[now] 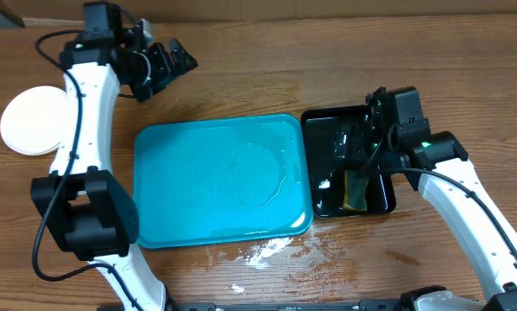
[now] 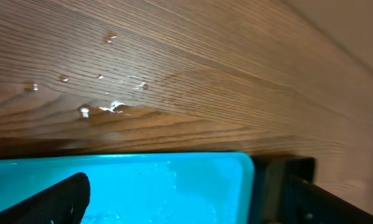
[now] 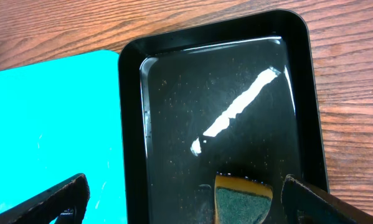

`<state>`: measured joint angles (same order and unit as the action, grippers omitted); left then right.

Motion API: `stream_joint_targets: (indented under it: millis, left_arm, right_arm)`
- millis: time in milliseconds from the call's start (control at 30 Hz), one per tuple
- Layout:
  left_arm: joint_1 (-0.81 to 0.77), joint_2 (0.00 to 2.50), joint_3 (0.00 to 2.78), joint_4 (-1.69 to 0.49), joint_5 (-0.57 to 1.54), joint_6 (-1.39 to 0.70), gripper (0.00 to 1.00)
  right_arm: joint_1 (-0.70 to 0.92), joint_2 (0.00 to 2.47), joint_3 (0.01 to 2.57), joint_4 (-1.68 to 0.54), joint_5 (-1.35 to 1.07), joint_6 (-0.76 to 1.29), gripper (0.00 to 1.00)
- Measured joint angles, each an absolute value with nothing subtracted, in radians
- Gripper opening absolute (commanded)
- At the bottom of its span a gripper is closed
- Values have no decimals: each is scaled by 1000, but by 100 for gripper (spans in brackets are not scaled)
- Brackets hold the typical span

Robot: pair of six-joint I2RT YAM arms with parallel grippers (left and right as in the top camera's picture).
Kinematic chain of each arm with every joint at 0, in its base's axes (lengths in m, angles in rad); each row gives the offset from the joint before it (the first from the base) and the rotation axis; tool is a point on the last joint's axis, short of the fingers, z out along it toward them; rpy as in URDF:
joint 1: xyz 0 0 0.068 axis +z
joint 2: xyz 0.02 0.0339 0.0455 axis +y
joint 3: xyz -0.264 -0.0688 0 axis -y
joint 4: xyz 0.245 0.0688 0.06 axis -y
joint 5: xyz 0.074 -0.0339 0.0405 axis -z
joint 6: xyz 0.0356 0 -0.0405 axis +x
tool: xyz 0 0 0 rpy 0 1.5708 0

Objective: Clean dirty plates on tray and stack at the side

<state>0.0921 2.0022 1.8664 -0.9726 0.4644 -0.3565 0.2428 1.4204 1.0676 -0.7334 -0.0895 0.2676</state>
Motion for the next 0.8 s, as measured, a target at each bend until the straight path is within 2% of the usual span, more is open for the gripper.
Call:
stream_joint_targets:
  millis: [233,400,533,667,800]
  left_arm:
    - [65,2002,1866,-973,376,-356,100]
    - [65,2002,1866,-973,362,-356,100]
    - [65,2002,1866,-973,361,-356,100]
    - [65,2002,1866,-974,362,-356,100]
    - [65,2002,1866,-973,361,-356,100]
  right_arm:
    - [243,1352,1039,-745,-80,264,100]
    - [243,1011,1020,-661,65,261,100]
    - [218,689,971,-468,154,248,100]
    - [120,345,769,-341,191,235,100]
    - [44,122,547,-223,171,234,100]
